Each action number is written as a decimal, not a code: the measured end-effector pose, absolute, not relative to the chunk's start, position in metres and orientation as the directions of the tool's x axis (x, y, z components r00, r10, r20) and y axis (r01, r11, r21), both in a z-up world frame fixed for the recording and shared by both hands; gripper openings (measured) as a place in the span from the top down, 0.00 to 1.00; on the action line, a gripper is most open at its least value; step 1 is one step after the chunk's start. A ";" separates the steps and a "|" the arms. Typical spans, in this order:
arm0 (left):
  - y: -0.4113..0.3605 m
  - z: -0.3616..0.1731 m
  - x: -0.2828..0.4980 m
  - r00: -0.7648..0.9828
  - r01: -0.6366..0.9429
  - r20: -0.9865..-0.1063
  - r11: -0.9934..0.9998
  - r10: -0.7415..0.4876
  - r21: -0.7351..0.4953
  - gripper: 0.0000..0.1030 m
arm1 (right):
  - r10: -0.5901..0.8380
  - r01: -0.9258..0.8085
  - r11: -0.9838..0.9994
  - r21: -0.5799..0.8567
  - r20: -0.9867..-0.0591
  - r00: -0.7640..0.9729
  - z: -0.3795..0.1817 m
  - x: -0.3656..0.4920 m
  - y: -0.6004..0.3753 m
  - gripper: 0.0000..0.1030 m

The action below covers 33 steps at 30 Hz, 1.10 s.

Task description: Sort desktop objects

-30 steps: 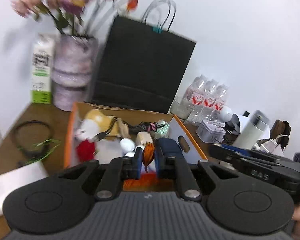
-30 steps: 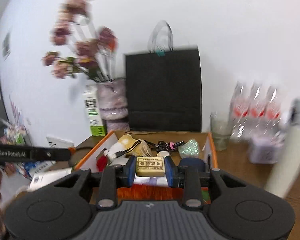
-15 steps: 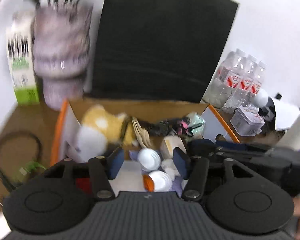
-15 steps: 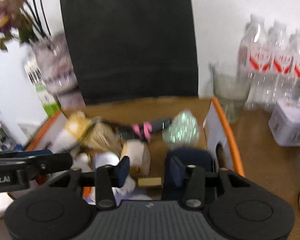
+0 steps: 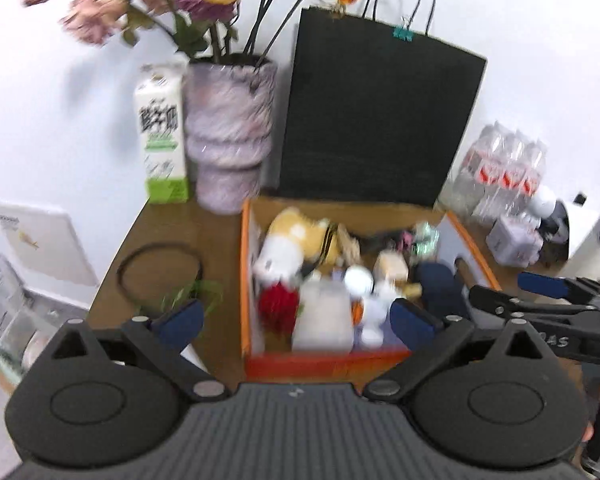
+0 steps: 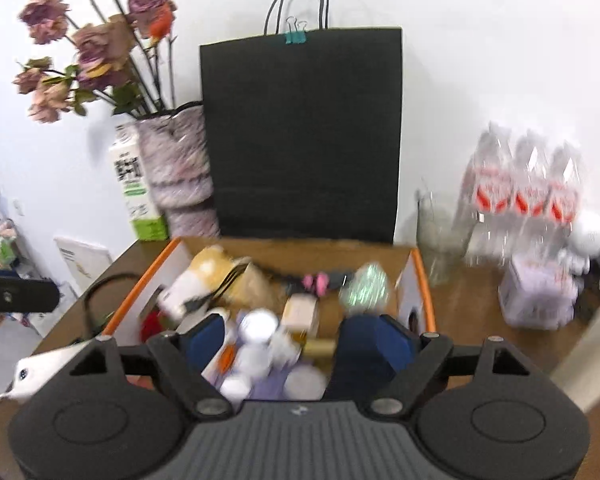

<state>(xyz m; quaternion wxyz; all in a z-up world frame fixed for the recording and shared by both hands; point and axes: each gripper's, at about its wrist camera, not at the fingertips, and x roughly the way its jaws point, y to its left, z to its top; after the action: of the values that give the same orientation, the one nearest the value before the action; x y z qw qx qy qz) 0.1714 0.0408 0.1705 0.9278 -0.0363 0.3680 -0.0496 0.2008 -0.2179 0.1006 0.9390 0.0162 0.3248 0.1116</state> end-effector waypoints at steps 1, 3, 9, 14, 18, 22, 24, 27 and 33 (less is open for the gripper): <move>0.039 0.165 0.158 0.727 0.071 -0.676 0.993 -0.117 -0.096 0.00 | 0.226 -0.199 0.974 0.113 -0.599 0.768 0.098 0.186 -0.219 0.21; 0.033 0.152 0.121 0.740 0.097 -0.658 0.990 -0.139 -0.100 0.00 | 0.237 -0.192 0.971 0.139 -0.574 0.783 0.088 0.149 -0.222 0.18; 0.018 0.102 0.014 0.778 0.146 -0.600 0.982 -0.187 -0.116 0.00 | 0.277 -0.191 0.959 0.210 -0.547 0.790 0.053 0.040 -0.225 0.14; 0.009 0.071 -0.057 0.811 0.121 -0.568 0.990 -0.140 -0.071 0.00 | 0.238 -0.178 0.970 0.165 -0.502 0.831 0.040 -0.042 -0.224 0.11; 0.015 0.050 -0.102 0.821 0.084 -0.561 0.994 -0.108 -0.069 0.00 | 0.210 -0.187 0.978 0.096 -0.481 0.851 0.018 -0.100 -0.222 0.11; 0.017 0.040 -0.112 0.832 0.097 -0.546 0.995 -0.098 -0.031 0.00 | 0.162 -0.176 0.984 0.018 -0.487 0.858 0.006 -0.123 -0.218 0.06; 0.016 0.037 -0.101 0.823 0.074 -0.562 0.997 -0.075 -0.025 0.00 | 0.182 -0.181 0.982 0.051 -0.504 0.844 -0.001 -0.122 -0.217 0.03; 0.016 0.031 -0.080 0.798 0.070 -0.598 0.997 -0.081 -0.041 0.00 | 0.192 -0.180 0.981 0.075 -0.535 0.823 -0.008 -0.112 -0.210 0.03; 0.013 0.021 -0.050 0.787 0.060 -0.615 0.998 -0.046 0.001 0.00 | 0.123 -0.114 0.992 0.053 -0.587 0.800 -0.022 -0.083 -0.203 0.02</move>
<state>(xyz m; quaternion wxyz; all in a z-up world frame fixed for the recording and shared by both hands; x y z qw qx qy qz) -0.0501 0.0129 0.0208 0.9451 0.0104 0.3253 -0.0280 -0.0829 -0.2031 -0.0223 0.9488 0.0077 0.3097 0.0625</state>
